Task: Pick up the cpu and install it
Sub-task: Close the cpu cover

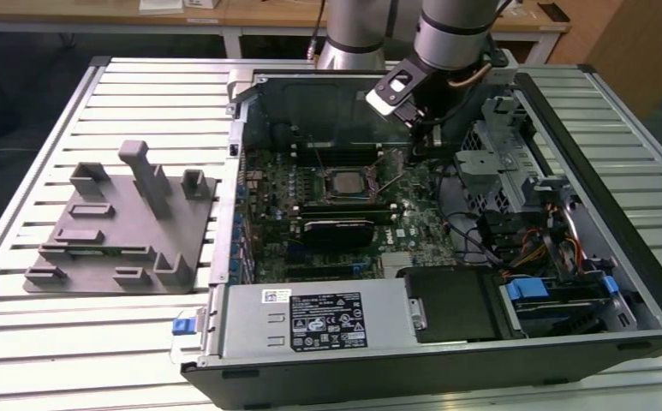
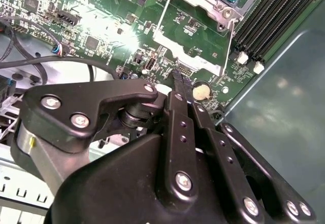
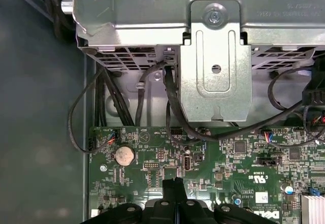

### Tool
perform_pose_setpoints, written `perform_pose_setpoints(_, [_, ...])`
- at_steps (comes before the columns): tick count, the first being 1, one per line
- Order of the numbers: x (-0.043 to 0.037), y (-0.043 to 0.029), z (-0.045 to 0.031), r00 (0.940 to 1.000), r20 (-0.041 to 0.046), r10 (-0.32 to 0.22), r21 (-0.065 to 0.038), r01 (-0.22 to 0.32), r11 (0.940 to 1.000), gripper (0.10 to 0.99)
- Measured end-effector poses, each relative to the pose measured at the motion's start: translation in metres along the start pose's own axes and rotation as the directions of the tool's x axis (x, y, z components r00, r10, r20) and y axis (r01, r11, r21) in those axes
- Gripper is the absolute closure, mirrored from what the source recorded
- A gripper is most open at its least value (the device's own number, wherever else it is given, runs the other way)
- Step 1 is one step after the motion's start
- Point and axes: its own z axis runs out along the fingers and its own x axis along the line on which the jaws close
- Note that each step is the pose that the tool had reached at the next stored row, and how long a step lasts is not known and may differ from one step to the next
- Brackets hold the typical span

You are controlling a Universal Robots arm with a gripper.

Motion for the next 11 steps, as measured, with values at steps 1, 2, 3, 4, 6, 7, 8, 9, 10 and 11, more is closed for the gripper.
perform_pose_setpoints(1, [0.0000, 0.0000, 0.0007, 1.0000, 0.0001, 0.000, 0.000, 0.000, 1.0000, 0.980])
perform_pose_setpoints(2, [-0.0001, 0.0000, 0.0016, 1.0000, 0.0000, 0.000, 0.000, 0.000, 1.0000, 0.980])
perform_pose_setpoints(3, [-0.0001, -0.0001, 0.0024, 1.0000, 0.0001, 0.000, 0.000, 0.000, 1.0000, 0.980])
perform_pose_setpoints(4, [-0.0001, -0.0001, 0.0031, 1.0000, 0.0001, 0.000, 0.000, 0.000, 1.0000, 0.980])
perform_pose_setpoints(6, [-0.0001, -0.0001, 0.0045, 1.0000, 0.0000, 0.000, 0.000, 0.000, 1.0000, 0.980])
perform_pose_setpoints(7, [-0.0002, -0.0002, 0.0052, 1.0000, 0.0000, 0.000, 0.000, 0.000, 1.0000, 0.980])
perform_pose_setpoints(8, [-0.0002, -0.0002, 0.0058, 1.0000, 0.0001, 0.000, 0.000, 0.000, 1.0000, 0.980])
perform_pose_setpoints(9, [-0.0002, -0.0002, 0.0064, 1.0000, -0.0001, 0.000, 0.000, 0.000, 1.0000, 0.980])
perform_pose_setpoints(10, [-0.0002, -0.0002, 0.0069, 1.0000, -0.0001, 0.000, 0.000, 0.000, 1.0000, 0.980])
perform_pose_setpoints(11, [-0.0002, -0.0002, 0.0074, 1.0000, 0.0000, 0.000, 0.000, 0.000, 1.0000, 0.980])
